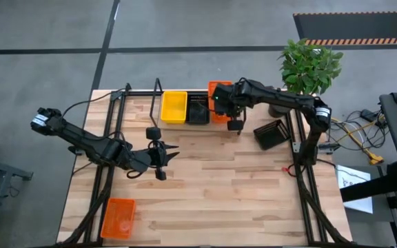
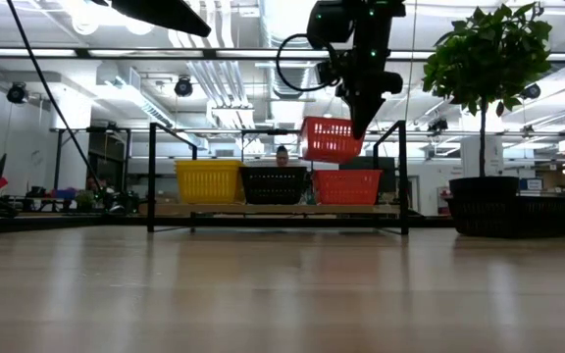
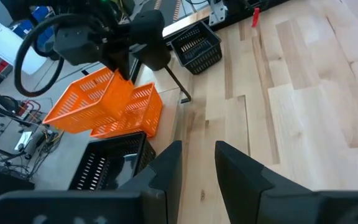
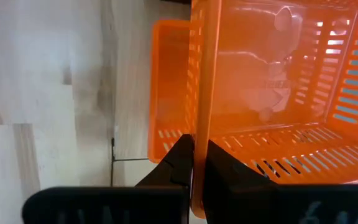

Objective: Stack baskets on shelf by color
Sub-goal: Stack the top orange bin on top of the other orange bin on the shelf

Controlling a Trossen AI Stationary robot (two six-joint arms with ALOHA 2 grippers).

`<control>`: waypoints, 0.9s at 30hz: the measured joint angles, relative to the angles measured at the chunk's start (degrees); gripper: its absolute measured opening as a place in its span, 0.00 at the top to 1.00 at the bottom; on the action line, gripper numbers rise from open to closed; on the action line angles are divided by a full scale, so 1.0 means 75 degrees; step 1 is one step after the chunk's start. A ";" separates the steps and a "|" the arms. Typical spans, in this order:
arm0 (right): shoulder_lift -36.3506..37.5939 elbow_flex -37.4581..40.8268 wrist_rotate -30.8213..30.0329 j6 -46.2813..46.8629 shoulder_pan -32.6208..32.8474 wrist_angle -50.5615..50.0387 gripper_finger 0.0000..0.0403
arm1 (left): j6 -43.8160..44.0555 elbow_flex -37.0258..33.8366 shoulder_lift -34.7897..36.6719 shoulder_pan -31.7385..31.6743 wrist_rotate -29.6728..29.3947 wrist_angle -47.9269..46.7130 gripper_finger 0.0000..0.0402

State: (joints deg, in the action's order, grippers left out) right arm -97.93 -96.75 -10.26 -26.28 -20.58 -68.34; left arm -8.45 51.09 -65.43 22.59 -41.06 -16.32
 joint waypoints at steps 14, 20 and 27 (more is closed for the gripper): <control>-0.0006 0.0638 -0.0004 0.0119 -0.0099 0.0018 0.98 | -0.0195 0.0000 0.0000 0.0000 0.0000 0.0113 0.80; -0.0006 0.0708 0.0017 0.0094 -0.0099 0.0248 0.98 | -0.0329 0.0000 0.0000 0.0000 0.0000 0.0129 0.80; -0.0009 0.0750 0.0026 0.0099 -0.0099 0.0240 0.98 | -0.0335 0.0000 0.0000 -0.0003 0.0000 0.0181 0.80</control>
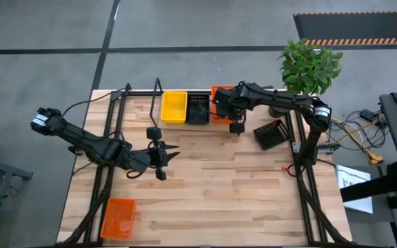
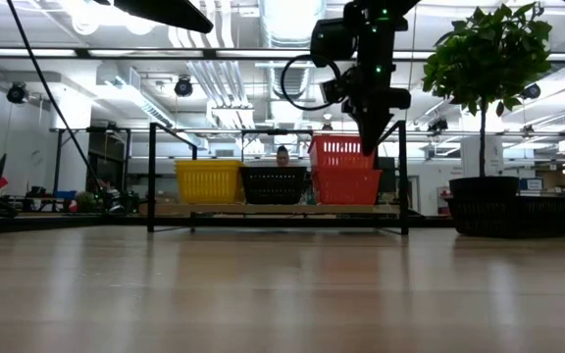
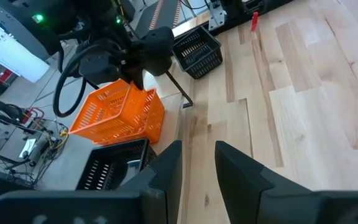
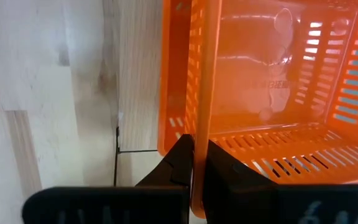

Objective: Stack baskets on shelf by color
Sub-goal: Stack the top orange bin on top of the other orange bin on the shelf

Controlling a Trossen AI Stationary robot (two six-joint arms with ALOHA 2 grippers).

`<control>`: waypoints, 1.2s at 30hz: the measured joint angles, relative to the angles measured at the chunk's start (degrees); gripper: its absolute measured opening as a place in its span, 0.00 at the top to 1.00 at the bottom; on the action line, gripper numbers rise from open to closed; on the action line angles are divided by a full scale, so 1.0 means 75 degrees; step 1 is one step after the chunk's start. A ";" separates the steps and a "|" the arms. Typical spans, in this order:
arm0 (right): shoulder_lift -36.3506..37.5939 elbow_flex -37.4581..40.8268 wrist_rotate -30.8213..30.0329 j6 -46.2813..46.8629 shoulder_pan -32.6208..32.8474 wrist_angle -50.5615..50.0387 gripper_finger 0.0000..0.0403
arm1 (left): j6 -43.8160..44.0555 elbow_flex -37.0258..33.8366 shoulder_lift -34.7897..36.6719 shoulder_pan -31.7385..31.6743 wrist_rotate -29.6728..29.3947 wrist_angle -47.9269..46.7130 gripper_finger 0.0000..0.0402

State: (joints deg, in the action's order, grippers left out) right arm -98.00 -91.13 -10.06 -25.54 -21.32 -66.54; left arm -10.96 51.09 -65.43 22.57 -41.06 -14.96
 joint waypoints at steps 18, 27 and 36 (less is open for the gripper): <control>-0.0006 0.0410 0.0019 0.0065 0.0006 0.0013 0.98 | -0.0046 0.0000 0.0000 0.0003 0.0000 0.0073 0.80; -0.0006 0.0410 0.0405 0.0050 0.0008 -0.0011 0.98 | -0.0047 0.0000 0.0000 0.0003 0.0000 0.0076 0.80; -0.0006 0.0410 0.0408 0.0163 0.0008 -0.0024 0.97 | -0.0044 0.0000 0.0000 0.0000 -0.0001 0.0076 0.80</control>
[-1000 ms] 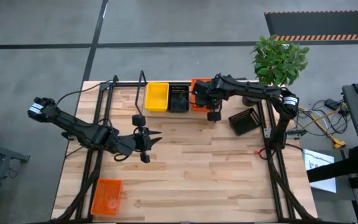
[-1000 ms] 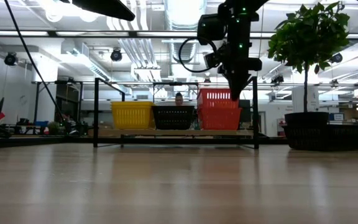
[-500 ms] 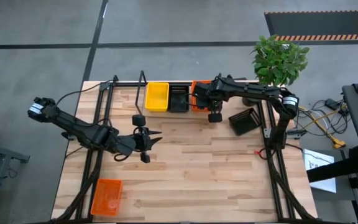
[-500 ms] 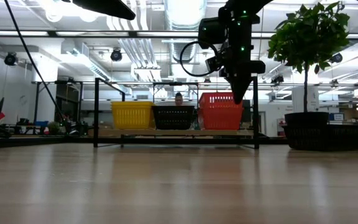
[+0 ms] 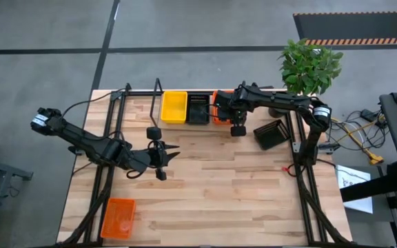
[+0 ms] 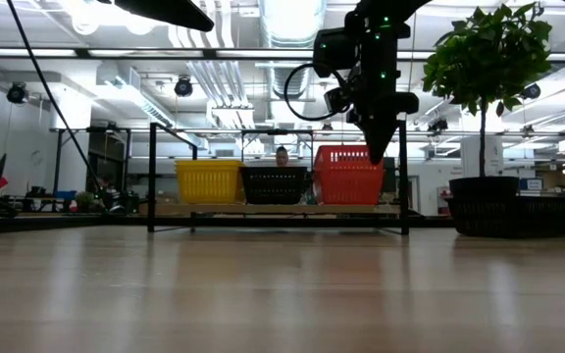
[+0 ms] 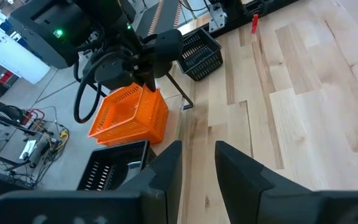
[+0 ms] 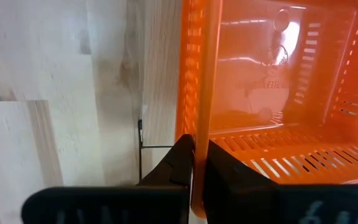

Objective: Stack baskets on shelf by color
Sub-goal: Stack the top orange bin on top of the other orange bin on the shelf, then stack the black bin on top of the other stacked black bins on the shelf

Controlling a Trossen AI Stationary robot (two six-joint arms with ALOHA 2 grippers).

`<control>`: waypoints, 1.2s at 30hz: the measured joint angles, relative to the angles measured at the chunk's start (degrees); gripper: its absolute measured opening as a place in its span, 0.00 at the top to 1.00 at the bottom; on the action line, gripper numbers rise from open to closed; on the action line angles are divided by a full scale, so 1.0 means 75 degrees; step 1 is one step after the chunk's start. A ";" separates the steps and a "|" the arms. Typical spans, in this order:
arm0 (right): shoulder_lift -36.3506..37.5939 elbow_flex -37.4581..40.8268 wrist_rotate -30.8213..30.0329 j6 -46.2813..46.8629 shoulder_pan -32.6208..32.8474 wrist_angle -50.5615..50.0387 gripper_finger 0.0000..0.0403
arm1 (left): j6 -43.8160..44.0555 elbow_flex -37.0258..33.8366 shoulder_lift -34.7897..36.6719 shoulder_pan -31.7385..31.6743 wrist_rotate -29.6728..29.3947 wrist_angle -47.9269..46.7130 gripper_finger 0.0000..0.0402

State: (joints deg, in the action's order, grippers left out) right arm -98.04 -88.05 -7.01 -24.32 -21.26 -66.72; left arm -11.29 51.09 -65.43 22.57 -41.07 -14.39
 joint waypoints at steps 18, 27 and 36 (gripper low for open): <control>0.0000 -0.0389 0.0003 0.0625 0.0123 -0.0688 0.76 | 0.0000 -0.0017 0.0000 0.0001 0.0001 0.0003 0.80; 0.0336 -0.0618 0.0666 0.1474 0.0833 -0.0998 0.78 | 0.0003 -0.0037 0.0000 0.0002 0.0001 0.0040 0.80; 0.1130 -0.0455 0.0737 0.2790 0.2314 -0.0351 0.83 | 0.0006 -0.0070 -0.0003 0.0001 0.0002 0.0064 0.80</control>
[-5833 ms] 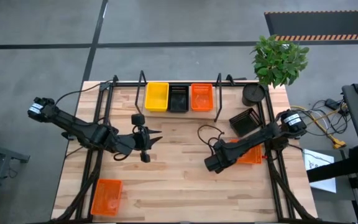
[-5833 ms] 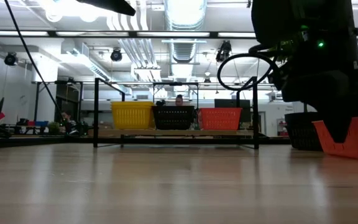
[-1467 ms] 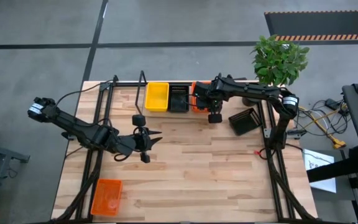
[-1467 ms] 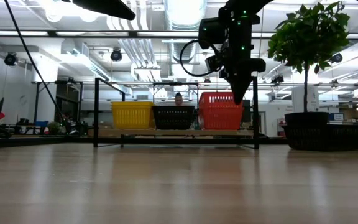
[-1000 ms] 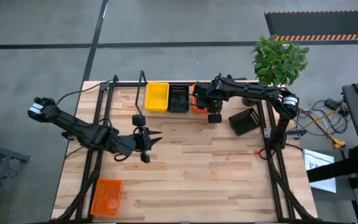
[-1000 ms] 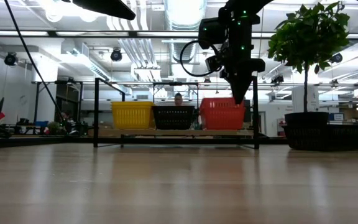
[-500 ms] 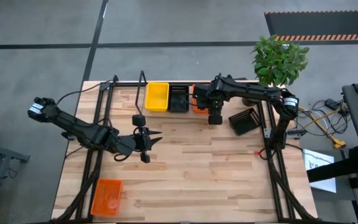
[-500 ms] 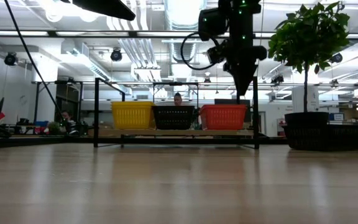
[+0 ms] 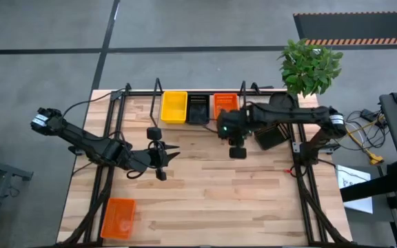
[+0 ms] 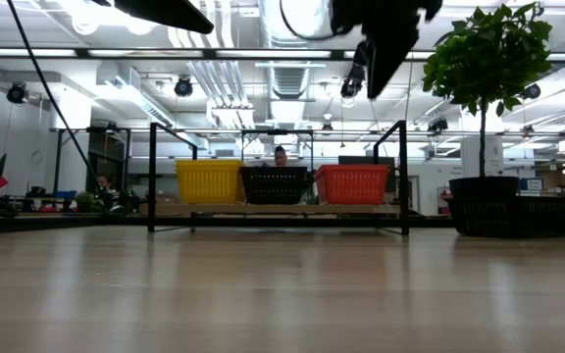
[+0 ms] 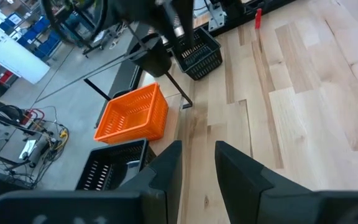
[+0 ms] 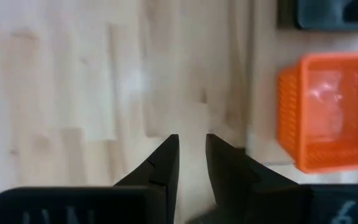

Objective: Stack baskets on shelf by color
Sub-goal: Stack the black bin on top of the other stacked black bins on the shelf

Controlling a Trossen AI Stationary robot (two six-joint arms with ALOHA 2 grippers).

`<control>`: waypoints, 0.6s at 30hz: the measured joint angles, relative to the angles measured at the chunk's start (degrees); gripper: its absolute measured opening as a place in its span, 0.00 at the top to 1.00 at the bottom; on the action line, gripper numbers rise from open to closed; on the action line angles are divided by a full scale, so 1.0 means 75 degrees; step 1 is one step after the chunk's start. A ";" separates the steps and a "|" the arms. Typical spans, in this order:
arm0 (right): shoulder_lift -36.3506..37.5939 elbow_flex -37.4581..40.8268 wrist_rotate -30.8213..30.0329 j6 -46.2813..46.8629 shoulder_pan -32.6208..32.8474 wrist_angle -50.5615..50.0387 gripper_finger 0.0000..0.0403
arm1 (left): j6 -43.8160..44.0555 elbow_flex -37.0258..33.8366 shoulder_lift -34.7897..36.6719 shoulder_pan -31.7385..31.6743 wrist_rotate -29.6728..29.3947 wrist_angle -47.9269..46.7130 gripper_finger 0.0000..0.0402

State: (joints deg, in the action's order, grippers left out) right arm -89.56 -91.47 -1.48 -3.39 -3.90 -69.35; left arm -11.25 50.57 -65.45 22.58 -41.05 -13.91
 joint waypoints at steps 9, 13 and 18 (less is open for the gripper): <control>0.0765 0.0493 -0.0349 0.2626 0.0803 0.0080 0.86 | 0.0041 -0.0006 0.0000 -0.0001 -0.0001 0.0082 0.80; 0.1173 0.1087 -0.0404 0.3979 0.0856 0.0079 0.81 | 0.0040 -0.0009 0.0000 -0.0001 0.0002 0.0178 0.80; 0.1590 0.2128 -0.0428 0.5110 0.0853 0.0065 0.73 | 0.0017 -0.0015 0.0000 0.0000 0.0002 0.0198 0.80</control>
State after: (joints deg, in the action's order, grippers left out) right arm -77.64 -75.50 -4.69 34.93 2.50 -68.87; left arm -11.11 50.46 -65.45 22.58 -41.04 -12.43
